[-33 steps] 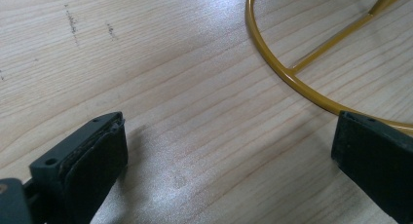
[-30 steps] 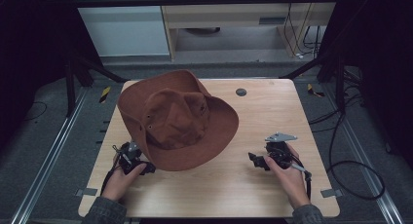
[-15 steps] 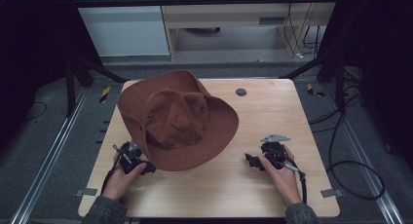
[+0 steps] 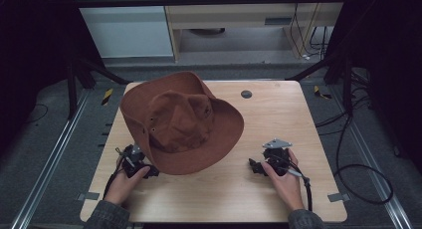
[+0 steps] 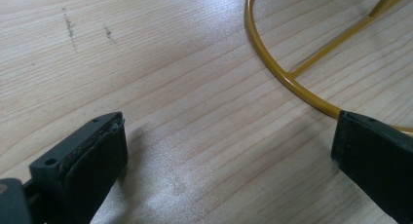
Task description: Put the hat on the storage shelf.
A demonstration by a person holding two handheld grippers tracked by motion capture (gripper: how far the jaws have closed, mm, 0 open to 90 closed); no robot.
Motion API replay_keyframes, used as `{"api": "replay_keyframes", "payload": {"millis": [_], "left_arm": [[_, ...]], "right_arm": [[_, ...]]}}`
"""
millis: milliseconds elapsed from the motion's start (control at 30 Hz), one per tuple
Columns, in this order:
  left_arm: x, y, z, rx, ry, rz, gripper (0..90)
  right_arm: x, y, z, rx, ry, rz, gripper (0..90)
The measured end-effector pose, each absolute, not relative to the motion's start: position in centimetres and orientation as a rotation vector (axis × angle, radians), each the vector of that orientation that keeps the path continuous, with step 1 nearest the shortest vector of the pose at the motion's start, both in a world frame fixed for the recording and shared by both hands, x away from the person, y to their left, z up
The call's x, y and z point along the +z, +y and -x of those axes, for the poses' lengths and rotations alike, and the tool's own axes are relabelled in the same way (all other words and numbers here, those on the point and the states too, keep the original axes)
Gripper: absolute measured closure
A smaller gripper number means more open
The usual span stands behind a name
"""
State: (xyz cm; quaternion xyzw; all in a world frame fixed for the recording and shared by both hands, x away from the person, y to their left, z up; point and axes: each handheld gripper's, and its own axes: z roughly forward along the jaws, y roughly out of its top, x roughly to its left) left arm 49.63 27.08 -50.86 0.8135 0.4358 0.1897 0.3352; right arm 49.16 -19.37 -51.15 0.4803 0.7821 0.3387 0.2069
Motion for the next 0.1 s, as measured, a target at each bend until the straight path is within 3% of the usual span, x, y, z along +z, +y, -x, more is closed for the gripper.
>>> {"api": "replay_keyframes", "payload": {"millis": [100], "left_arm": [[-50.86,27.09,-49.67,0.493,1.134,-2.124,0.0]], "right_arm": [[-51.2,-19.29,-49.02,0.933,2.159,-1.347,4.8]]}}
